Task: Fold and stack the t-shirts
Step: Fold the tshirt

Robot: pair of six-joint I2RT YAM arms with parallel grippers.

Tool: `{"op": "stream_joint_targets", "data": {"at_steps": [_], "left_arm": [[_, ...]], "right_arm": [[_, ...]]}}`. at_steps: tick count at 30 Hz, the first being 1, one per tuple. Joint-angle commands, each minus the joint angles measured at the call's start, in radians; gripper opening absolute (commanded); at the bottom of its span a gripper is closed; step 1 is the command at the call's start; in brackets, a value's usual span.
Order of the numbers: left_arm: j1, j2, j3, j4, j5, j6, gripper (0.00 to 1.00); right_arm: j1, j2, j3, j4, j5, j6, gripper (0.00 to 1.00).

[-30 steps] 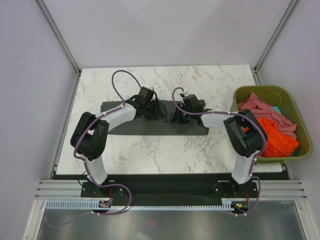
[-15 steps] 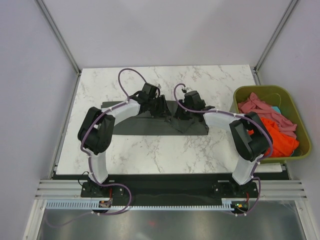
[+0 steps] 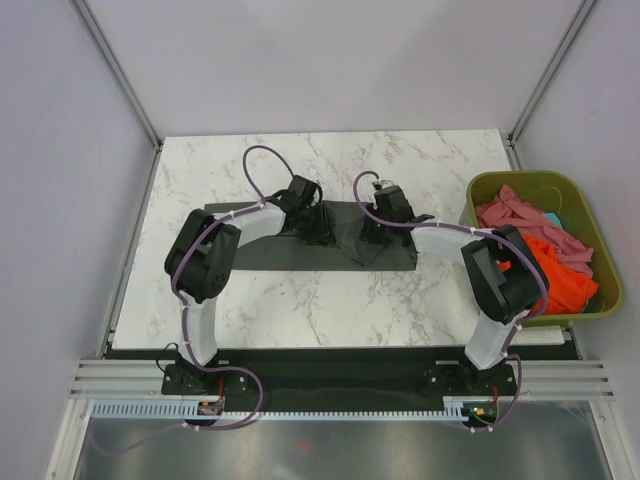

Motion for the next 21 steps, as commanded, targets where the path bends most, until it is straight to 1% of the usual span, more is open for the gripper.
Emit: {"op": "stream_joint_targets", "data": {"at_steps": [1,4,7,8,11,14,16,21], "left_arm": [[-0.002,0.006,0.014,-0.047,-0.105,0.052,0.37],[-0.002,-0.005,0.025,-0.065,-0.117,0.058,0.37],[-0.002,-0.032,0.031,-0.068,-0.090,0.058,0.39],[-0.002,-0.057,0.033,-0.071,-0.082,0.055,0.41],[0.002,-0.091,0.043,-0.077,-0.045,0.052,0.45],[0.024,-0.123,0.065,-0.085,0.016,0.036,0.47],[0.039,-0.132,0.070,-0.090,0.042,0.036,0.48],[0.091,-0.141,0.070,-0.099,0.041,0.058,0.49]], "right_arm": [[-0.016,-0.058,-0.012,-0.033,0.050,-0.011,0.20],[-0.032,-0.087,-0.012,-0.068,0.084,0.000,0.23],[-0.065,-0.104,-0.001,-0.073,0.118,0.003,0.27],[-0.091,-0.096,0.017,-0.076,0.120,0.004,0.30],[-0.136,-0.057,0.056,-0.088,0.118,0.001,0.31],[-0.170,-0.015,0.125,-0.100,0.130,-0.003,0.39],[-0.185,0.005,0.146,-0.108,0.132,-0.005,0.41],[-0.227,0.069,0.204,-0.114,0.138,0.003,0.41]]}}
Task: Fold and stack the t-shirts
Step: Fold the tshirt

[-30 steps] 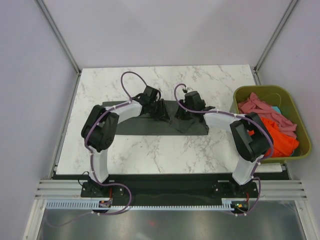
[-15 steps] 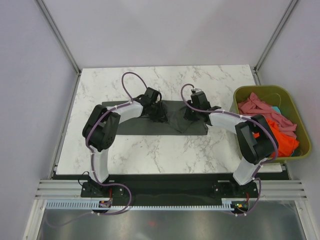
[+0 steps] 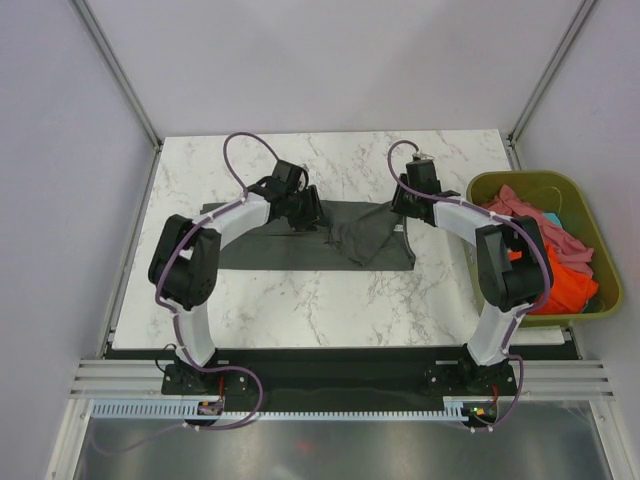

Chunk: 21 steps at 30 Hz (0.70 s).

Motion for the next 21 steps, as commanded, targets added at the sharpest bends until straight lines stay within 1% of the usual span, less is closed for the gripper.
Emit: {"op": "stream_joint_targets", "data": {"at_steps": [1,5,9,12,13,15,16,19,21], "left_arm": [[0.065,-0.033,0.031,-0.015,0.028,0.045,0.49],[0.141,-0.005,0.021,-0.021,0.031,0.067,0.49],[0.207,0.013,0.013,-0.032,-0.010,0.088,0.49],[0.257,0.026,0.001,-0.043,-0.052,0.091,0.49],[0.282,0.029,-0.002,-0.043,-0.062,0.091,0.49],[0.305,0.047,-0.002,-0.055,-0.085,0.093,0.50],[0.328,0.055,0.002,-0.061,-0.090,0.093,0.50],[0.383,0.105,0.045,-0.104,-0.098,0.102,0.50],[0.417,0.124,0.073,-0.116,-0.104,0.108,0.51]], "right_arm": [[-0.022,0.048,0.059,-0.017,0.028,0.002,0.41],[-0.034,0.091,0.093,-0.017,0.040,0.013,0.41],[-0.042,0.128,0.116,-0.012,0.054,0.015,0.39],[-0.043,0.164,0.142,-0.001,0.062,-0.007,0.29],[-0.045,0.182,0.153,-0.001,0.072,-0.023,0.21],[-0.051,0.203,0.182,-0.003,0.086,-0.040,0.13],[-0.055,0.226,0.194,-0.012,0.091,-0.062,0.07],[-0.065,0.275,0.248,-0.028,0.108,-0.097,0.00],[-0.065,0.292,0.283,-0.026,0.120,-0.128,0.00]]}}
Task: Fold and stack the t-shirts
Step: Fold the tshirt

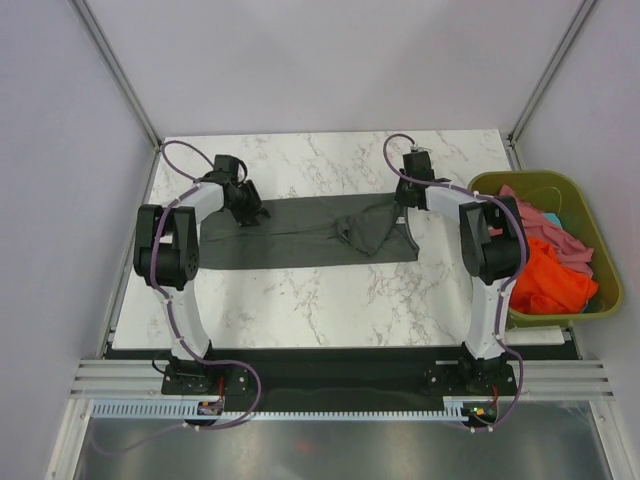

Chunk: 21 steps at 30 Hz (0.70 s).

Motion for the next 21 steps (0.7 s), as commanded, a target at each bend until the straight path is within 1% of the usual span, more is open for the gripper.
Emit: {"op": "stream_joint_targets", "data": {"at_steps": [1,6,7,9,11,13,15,16,17,18,20,21], "left_arm": [[0.056,0.034,0.063,-0.048,-0.044,0.050,0.51],[0.082,0.051,0.158,-0.065,-0.085,0.100,0.52],[0.086,0.055,0.174,-0.071,-0.088,0.106,0.52],[0.090,0.052,0.211,-0.094,-0.119,0.121,0.52],[0.093,0.040,0.227,-0.102,-0.157,0.141,0.52],[0.101,0.032,0.231,-0.106,-0.183,0.156,0.53],[0.104,0.018,0.228,-0.112,-0.186,0.156,0.53],[0.104,0.014,0.219,-0.112,-0.186,0.152,0.53],[0.133,0.002,0.215,-0.112,-0.185,0.150,0.53],[0.135,-0.003,0.207,-0.114,-0.183,0.149,0.53],[0.136,-0.018,0.193,-0.117,-0.159,0.152,0.53],[0.135,-0.032,0.190,-0.117,-0.147,0.156,0.53]], "right_arm": [[-0.016,0.054,0.072,-0.004,0.051,-0.073,0.00],[-0.025,0.126,0.204,-0.005,0.041,-0.133,0.00],[-0.027,0.162,0.230,-0.008,0.039,-0.143,0.00],[-0.036,0.199,0.324,-0.022,0.016,-0.150,0.00],[-0.041,0.251,0.413,-0.049,0.004,-0.156,0.03],[-0.042,0.285,0.478,-0.080,0.002,-0.153,0.09],[-0.042,0.286,0.494,-0.086,-0.006,-0.139,0.13],[-0.041,0.279,0.497,-0.088,-0.016,-0.131,0.18],[-0.042,0.271,0.494,-0.091,-0.018,-0.122,0.22],[-0.042,0.247,0.491,-0.097,-0.016,-0.112,0.29],[-0.041,0.217,0.476,-0.112,0.000,-0.073,0.34],[-0.042,0.185,0.473,-0.135,0.005,-0.061,0.40]]}}
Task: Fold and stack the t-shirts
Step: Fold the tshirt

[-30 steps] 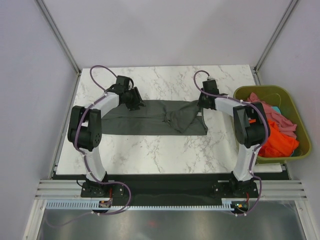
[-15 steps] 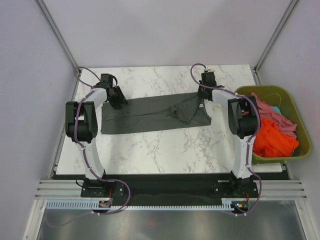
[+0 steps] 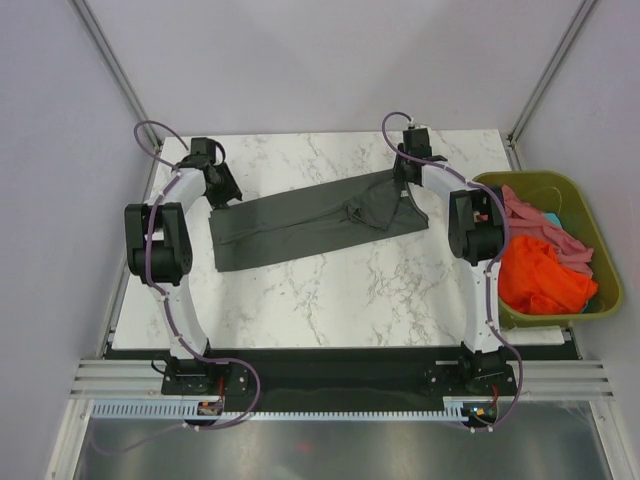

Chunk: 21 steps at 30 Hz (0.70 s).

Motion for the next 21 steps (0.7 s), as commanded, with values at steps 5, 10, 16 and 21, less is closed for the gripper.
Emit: {"op": "stream_joint_targets", "data": {"at_steps": [5,10,16,21], "left_arm": [[0.019,-0.098,-0.029,-0.007,0.075,0.070,0.53],[0.041,-0.092,-0.075,-0.008,0.095,0.055,0.53],[0.072,-0.092,-0.119,-0.008,0.125,0.036,0.52],[0.081,-0.076,-0.116,-0.007,0.121,0.039,0.52]], "right_arm": [[0.002,-0.216,-0.054,-0.101,0.019,0.161,0.45],[0.035,-0.324,-0.201,-0.062,-0.066,0.203,0.23],[0.101,-0.314,-0.288,0.014,-0.206,0.187,0.09],[0.169,-0.304,-0.340,0.072,-0.251,0.207,0.05]]}}
